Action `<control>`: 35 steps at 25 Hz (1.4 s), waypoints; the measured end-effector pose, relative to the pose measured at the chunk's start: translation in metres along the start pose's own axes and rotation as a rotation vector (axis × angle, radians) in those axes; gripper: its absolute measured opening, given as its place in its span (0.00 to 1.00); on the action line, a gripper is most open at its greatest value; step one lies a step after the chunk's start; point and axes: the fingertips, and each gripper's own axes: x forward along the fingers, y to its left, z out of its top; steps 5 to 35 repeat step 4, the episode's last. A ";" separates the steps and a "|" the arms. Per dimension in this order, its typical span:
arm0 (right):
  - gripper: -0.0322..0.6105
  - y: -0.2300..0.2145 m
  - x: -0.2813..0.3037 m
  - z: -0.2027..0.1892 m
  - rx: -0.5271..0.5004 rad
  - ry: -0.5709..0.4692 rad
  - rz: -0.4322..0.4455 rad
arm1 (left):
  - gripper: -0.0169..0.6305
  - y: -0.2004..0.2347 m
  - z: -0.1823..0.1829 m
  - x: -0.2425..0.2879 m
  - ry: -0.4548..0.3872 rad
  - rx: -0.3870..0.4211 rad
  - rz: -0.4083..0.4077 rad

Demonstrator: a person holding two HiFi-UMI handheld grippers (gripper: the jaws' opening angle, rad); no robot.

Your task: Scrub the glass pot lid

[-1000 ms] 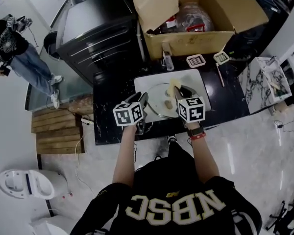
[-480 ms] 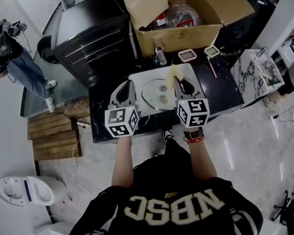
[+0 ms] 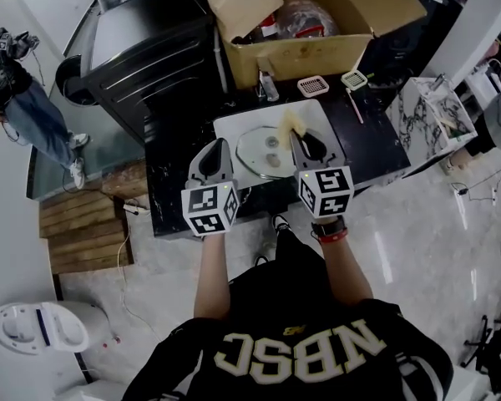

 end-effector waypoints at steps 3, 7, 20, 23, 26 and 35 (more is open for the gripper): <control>0.11 0.008 -0.003 -0.010 -0.028 0.021 0.011 | 0.05 0.000 -0.014 -0.007 0.013 0.002 0.005; 0.11 0.010 -0.004 -0.014 -0.036 0.030 0.012 | 0.05 0.000 -0.019 -0.008 0.018 -0.002 0.004; 0.11 0.010 -0.004 -0.014 -0.036 0.030 0.012 | 0.05 0.000 -0.019 -0.008 0.018 -0.002 0.004; 0.11 0.010 -0.004 -0.014 -0.036 0.030 0.012 | 0.05 0.000 -0.019 -0.008 0.018 -0.002 0.004; 0.11 0.010 -0.004 -0.014 -0.036 0.030 0.012 | 0.05 0.000 -0.019 -0.008 0.018 -0.002 0.004; 0.11 0.010 -0.004 -0.014 -0.036 0.030 0.012 | 0.05 0.000 -0.019 -0.008 0.018 -0.002 0.004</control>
